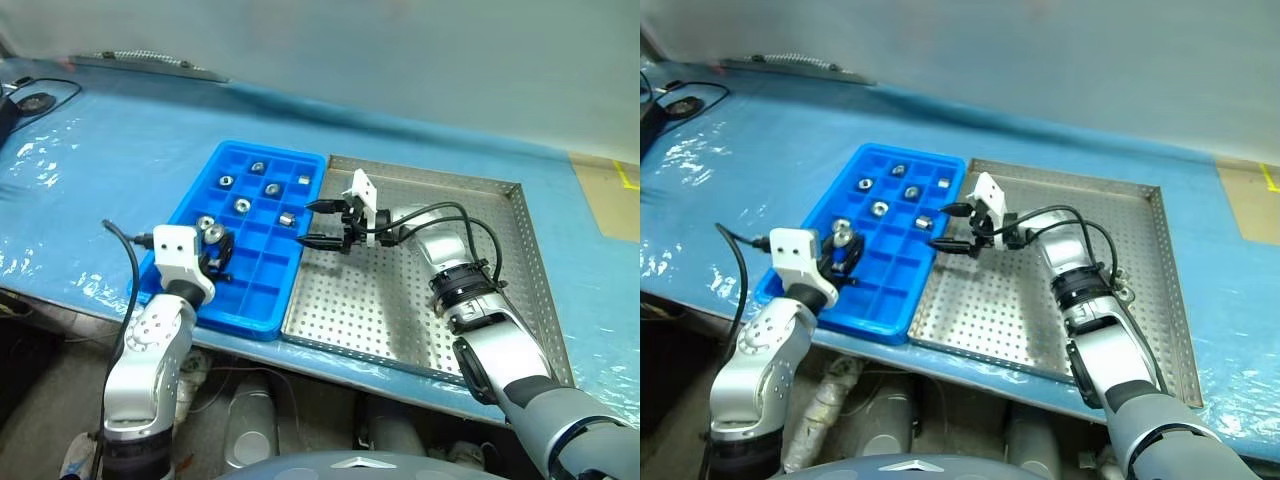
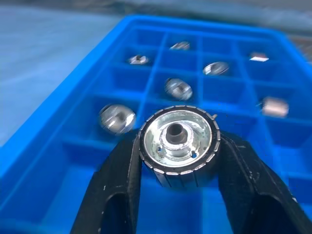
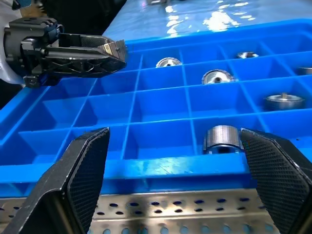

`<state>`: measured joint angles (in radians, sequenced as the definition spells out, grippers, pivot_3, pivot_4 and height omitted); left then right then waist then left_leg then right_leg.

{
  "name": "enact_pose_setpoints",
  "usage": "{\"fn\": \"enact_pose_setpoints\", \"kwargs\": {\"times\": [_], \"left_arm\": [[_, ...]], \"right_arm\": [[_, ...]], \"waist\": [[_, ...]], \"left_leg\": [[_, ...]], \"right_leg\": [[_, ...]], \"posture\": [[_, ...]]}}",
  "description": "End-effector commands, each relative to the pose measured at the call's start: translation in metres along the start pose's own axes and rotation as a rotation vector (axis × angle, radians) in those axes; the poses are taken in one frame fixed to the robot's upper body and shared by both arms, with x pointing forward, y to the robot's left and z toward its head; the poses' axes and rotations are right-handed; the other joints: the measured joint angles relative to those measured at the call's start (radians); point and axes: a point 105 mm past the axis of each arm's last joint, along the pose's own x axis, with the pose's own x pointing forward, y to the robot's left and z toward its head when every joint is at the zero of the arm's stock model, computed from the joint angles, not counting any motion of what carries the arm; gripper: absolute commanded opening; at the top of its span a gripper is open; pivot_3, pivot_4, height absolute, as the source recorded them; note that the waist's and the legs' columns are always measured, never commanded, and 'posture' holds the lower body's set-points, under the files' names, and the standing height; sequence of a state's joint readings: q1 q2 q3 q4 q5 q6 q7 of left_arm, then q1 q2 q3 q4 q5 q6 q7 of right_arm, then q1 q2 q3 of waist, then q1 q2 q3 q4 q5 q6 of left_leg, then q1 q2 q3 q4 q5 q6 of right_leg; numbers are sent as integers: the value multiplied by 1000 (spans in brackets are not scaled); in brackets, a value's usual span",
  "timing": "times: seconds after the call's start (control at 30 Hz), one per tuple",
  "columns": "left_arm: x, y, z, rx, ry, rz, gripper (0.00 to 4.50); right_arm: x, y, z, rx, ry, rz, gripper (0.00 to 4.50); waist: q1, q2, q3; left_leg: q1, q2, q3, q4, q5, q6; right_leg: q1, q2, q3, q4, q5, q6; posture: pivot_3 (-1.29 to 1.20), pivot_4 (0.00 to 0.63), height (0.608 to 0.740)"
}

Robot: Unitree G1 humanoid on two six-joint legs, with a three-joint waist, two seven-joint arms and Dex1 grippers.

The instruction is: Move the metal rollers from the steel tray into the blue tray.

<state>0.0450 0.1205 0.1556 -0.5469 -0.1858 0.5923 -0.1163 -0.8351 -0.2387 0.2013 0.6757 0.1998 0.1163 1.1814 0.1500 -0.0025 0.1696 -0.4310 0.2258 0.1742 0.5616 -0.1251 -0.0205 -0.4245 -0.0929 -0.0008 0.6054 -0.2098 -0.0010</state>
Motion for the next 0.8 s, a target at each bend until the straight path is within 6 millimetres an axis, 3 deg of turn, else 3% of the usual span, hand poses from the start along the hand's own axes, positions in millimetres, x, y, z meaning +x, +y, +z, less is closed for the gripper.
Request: {"fn": "enact_pose_setpoints", "kwargs": {"times": [0.03, 0.27, 0.43, 0.53, 0.67, 0.8], "left_arm": [[-5, 3, 12, 33, -44, 48, 1805], [8, 5, 7, 29, -11, 44, 1805], [14, -1, -2, 35, 28, 11, 3481], [22, -5, 4, 17, 5, -26, 4431], [35, -24, 19, 14, -49, -160, 4431], [51, -59, 39, 25, -122, -397, 4431]], "right_arm": [[2, -1, 12, -49, -26, 21, 4500], [-6, -2, 7, -47, -18, -2, 4500], [-17, -5, 5, -45, -19, -51, 4500], [-26, -5, 2, -42, -13, -85, 4500], [-41, -6, 0, -35, -13, -148, 4500], [-62, -8, -1, -31, -7, -235, 4500]], "waist": [[5, 0, 0], [2, 0, 0], [0, 0, 0], [-3, 0, 0], [-13, 0, 0], [-28, 0, 0]], "left_leg": [[0, 1, -1, 0, 0, 0], [-1, 1, -2, -1, 1, -2], [-3, 1, -2, 0, 1, -2], [-2, 1, -2, 0, 2, -2], [-2, 1, -2, 0, 2, -3], [-2, 0, -1, 1, 2, -3]], "right_leg": [[0, 0, 0, 0, 0, 0], [-1, 1, 0, 0, 0, 0], [-2, 2, 0, 0, 0, 1], [-2, 2, 0, 0, 0, 1], [-2, 2, 1, 2, 0, 1], [-2, 2, 2, 2, 0, 1]], "posture": [[271, 150, 740], [217, 150, 740], [144, 150, 740], [99, 150, 740], [16, 150, 740], [-80, 150, 740]]}}
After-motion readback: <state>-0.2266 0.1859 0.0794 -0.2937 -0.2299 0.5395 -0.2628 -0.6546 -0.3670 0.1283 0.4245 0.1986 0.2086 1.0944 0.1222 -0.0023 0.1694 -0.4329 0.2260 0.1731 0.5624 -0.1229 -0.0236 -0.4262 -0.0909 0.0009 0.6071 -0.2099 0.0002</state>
